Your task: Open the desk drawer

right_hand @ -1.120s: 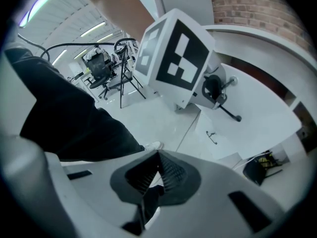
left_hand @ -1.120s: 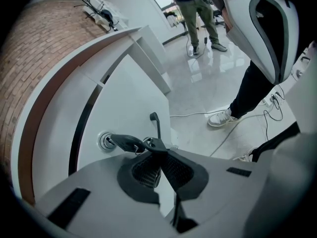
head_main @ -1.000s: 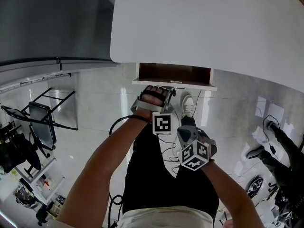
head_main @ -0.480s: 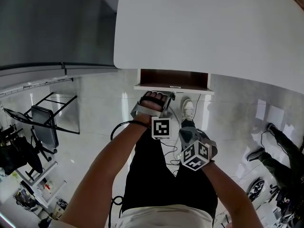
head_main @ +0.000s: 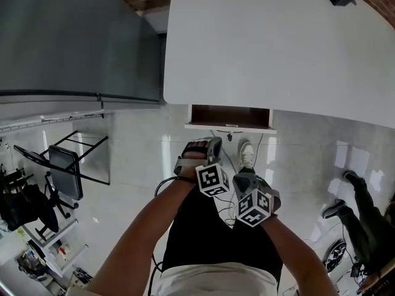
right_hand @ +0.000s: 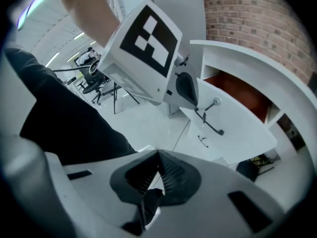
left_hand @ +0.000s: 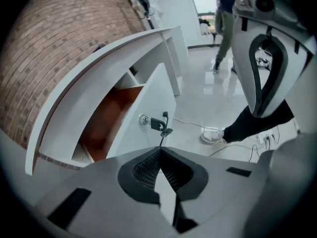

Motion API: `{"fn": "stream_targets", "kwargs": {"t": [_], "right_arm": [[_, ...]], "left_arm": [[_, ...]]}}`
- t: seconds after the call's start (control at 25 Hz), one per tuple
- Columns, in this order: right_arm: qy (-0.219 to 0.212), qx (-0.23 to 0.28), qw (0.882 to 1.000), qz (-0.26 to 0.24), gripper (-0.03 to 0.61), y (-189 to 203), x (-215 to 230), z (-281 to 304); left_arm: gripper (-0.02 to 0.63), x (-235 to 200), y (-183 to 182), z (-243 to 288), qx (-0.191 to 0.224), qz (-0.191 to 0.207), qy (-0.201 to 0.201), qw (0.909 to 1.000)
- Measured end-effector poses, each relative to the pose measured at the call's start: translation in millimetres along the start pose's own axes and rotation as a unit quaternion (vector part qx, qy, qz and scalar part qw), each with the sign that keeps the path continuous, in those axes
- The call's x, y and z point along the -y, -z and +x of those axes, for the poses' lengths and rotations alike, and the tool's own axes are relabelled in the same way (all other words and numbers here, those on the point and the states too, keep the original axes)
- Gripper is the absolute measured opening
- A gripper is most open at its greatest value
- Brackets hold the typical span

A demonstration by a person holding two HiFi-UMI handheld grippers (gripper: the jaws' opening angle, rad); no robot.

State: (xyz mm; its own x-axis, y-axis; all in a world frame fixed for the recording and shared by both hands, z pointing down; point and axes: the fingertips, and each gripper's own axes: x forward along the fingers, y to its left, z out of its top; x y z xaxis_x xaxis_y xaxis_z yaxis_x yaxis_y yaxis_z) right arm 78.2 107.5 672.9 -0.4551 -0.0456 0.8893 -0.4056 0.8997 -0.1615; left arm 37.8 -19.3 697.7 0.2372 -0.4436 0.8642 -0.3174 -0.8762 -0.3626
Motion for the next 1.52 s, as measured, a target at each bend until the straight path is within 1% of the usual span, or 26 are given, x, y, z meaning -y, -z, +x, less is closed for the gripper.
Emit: {"fn": "stream_targets", "kwargs": {"t": [0.08, 0.16, 0.24, 0.32, 0.4, 0.48, 0.64, 0.72, 0.84, 0.92, 1.04, 1.16, 1.24, 1.28, 1.36, 1.44, 1.52], "right_arm": [[0.004, 0.002, 1.000, 0.007, 0.015, -5.7, -1.9, -7.3], [0.010, 0.006, 1.000, 0.015, 0.015, -11.4, -2.4, -14.7], [0.019, 0.010, 0.999, 0.026, 0.015, -16.4, -1.0, -21.7], [0.026, 0.013, 0.999, 0.042, 0.015, -21.0, -0.9, -29.0], [0.033, 0.020, 0.998, 0.057, 0.015, -27.9, -2.3, -36.4], [0.040, 0.032, 0.996, 0.071, 0.015, -38.0, -4.0, -43.7], [0.046, 0.059, 0.992, 0.098, 0.015, -56.7, -6.4, -58.5], [0.052, 0.070, 0.991, 0.105, 0.015, -65.6, -0.6, -65.8], [0.065, 0.089, 0.987, 0.115, 0.015, -82.9, 13.4, -76.4], [0.073, 0.101, 0.984, 0.124, 0.015, -97.1, 16.8, -81.7], [0.072, 0.112, 0.980, 0.150, 0.015, -110.9, 9.6, -89.3], [0.071, 0.126, 0.973, 0.180, 0.015, -119.6, 14.6, -99.8], [0.070, 0.134, 0.971, 0.188, 0.015, -128.5, 19.6, -107.7], [0.069, 0.137, 0.970, 0.189, 0.015, -133.1, 22.2, -110.4], [0.069, 0.141, 0.969, 0.192, 0.015, -139.4, 28.3, -114.7], [0.074, 0.145, 0.967, 0.195, 0.015, -142.6, 34.3, -120.9], [0.079, 0.151, 0.964, 0.204, 0.015, -146.3, 38.6, -125.9]], "left_arm": [[0.008, 1.0, 0.7, -10.4, -0.008, -0.061, 0.011, 0.9981], [0.008, 1.2, 3.0, -19.6, -0.017, -0.130, 0.022, 0.9912], [0.008, -0.8, 7.2, -26.7, -0.029, -0.198, 0.028, 0.9793], [0.006, -2.7, 12.9, -33.7, -0.041, -0.262, 0.034, 0.9636], [0.008, -4.0, 20.0, -41.5, -0.053, -0.309, 0.037, 0.9489], [0.008, -6.1, 25.4, -50.5, -0.059, -0.333, 0.036, 0.9406], [0.006, -9.4, 23.3, -72.0, -0.053, -0.369, 0.040, 0.9269], [0.008, -15.8, 20.1, -81.0, -0.049, -0.393, 0.040, 0.9172], [0.008, -29.4, 19.8, -92.1, -0.040, -0.437, 0.039, 0.8979], [0.006, -36.3, 26.7, -101.8, -0.035, -0.460, 0.037, 0.8865], [0.006, -34.0, 38.1, -123.4, -0.034, -0.495, 0.045, 0.8672], [0.006, -34.9, 38.1, -137.8, -0.031, -0.532, 0.047, 0.8448], [0.008, -38.5, 37.1, -144.2, -0.024, -0.551, 0.043, 0.8330], [0.008, -40.8, 37.0, -146.6, -0.020, -0.557, 0.042, 0.8292], [0.008, -44.0, 36.1, -149.7, -0.016, -0.564, 0.043, 0.8248], [0.008, -44.2, 34.7, -152.5, -0.014, -0.568, 0.044, 0.8219], [0.008, -46.7, 36.2, -157.4, -0.011, -0.569, 0.039, 0.8211]]}}
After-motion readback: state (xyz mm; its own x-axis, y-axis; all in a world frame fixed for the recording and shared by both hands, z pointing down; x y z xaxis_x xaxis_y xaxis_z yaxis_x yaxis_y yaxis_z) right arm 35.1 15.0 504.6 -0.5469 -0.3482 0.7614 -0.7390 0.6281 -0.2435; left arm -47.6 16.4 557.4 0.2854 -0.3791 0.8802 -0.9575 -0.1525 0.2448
